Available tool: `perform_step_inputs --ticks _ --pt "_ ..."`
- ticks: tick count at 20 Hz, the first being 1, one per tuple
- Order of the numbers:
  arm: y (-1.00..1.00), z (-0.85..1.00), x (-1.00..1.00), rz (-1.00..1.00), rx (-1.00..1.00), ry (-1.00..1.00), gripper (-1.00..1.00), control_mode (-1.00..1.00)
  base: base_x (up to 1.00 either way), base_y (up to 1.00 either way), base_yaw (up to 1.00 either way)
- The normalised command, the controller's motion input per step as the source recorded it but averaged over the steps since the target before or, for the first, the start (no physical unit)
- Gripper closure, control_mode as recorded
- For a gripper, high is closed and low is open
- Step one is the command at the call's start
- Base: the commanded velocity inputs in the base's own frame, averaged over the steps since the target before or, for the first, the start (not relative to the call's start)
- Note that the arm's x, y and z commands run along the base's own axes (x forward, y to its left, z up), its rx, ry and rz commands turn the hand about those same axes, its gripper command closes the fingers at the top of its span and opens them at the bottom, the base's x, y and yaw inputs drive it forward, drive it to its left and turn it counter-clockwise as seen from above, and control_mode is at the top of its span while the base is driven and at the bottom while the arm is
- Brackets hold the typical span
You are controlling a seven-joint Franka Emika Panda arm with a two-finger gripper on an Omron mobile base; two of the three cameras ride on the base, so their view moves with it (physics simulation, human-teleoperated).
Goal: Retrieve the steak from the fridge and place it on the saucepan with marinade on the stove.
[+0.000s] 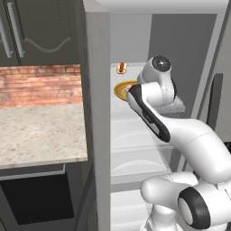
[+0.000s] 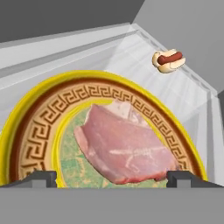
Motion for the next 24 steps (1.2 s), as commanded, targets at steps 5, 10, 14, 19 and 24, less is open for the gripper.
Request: perform_step_inputs --ticks 5,10,14,19,24 --pt "0.02 0.00 0.16 0.00 0.00 0.00 -1.00 -1.00 0.00 0.00 0.00" --pt "0.03 0.00 0.11 0.00 -0.01 0.00 -1.00 -1.00 0.00 0.00 0.00" --pt "0.01 -0.09 0.16 0.00 -0.01 0.00 -1.00 -1.00 0.00 0.00 0.00" --pt "0.00 -0.21 0.14 0.00 -0.02 -0.04 -1.00 -1.00 0.00 0.00 0.00" --pt "0.00 -0.24 0.13 0.00 -0.02 -0.06 -1.00 -1.00 0.00 0.00 0.00"
